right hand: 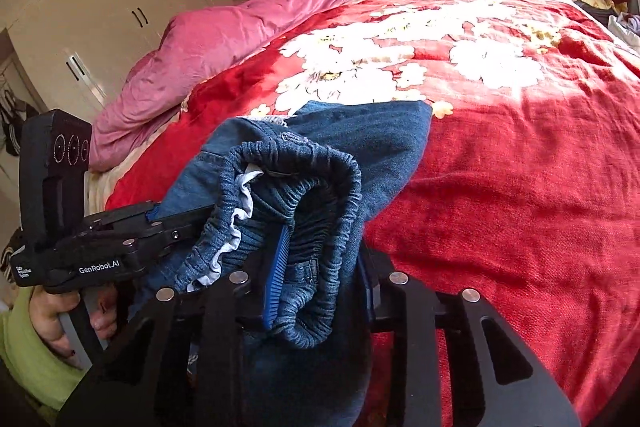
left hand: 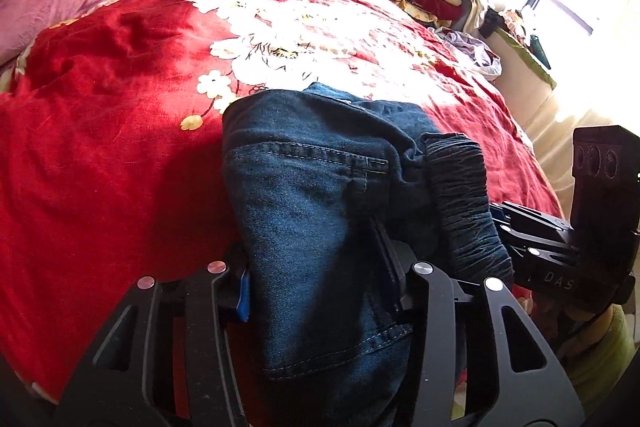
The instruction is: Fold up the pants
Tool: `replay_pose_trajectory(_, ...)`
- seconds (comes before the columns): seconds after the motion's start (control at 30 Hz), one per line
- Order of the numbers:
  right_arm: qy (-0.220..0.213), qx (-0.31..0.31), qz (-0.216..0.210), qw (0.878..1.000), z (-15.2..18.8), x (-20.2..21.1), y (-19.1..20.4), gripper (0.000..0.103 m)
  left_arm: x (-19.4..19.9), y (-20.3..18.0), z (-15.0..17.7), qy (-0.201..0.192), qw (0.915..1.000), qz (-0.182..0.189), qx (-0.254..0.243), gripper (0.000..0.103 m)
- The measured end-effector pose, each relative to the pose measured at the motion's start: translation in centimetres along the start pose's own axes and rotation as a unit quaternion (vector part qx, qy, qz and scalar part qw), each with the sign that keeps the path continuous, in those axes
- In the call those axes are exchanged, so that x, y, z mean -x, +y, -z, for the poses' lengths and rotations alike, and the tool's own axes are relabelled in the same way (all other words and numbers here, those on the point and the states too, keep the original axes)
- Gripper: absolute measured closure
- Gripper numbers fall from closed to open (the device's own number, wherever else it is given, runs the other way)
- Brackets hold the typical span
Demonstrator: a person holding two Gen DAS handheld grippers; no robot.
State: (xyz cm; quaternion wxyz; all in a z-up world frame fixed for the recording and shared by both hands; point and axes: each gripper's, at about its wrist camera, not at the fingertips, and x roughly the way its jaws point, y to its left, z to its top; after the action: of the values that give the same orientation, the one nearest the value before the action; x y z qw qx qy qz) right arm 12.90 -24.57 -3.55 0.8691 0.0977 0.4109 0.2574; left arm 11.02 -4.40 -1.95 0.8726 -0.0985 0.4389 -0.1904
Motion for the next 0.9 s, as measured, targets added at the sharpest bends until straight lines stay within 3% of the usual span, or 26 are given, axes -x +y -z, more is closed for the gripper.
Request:
replay_pose_trajectory(0.1,-0.010,0.011,-0.003,1.000,-0.8,0.7,0.7,0.074,0.5,0.0,-0.9,-0.002,0.9999,0.011,0.007,0.065)
replay_pose_trajectory(0.43,-0.045,0.042,-0.002,0.998,-5.4,0.2,1.9,0.074,1.0,0.0,-5.4,-0.028,0.9993,-0.019,-0.016,0.065)
replay_pose_trajectory(0.9,-0.047,0.044,0.010,0.998,-10.1,-3.1,0.7,0.074,-0.8,1.2,-9.4,-0.038,0.9976,-0.048,-0.032,0.065)
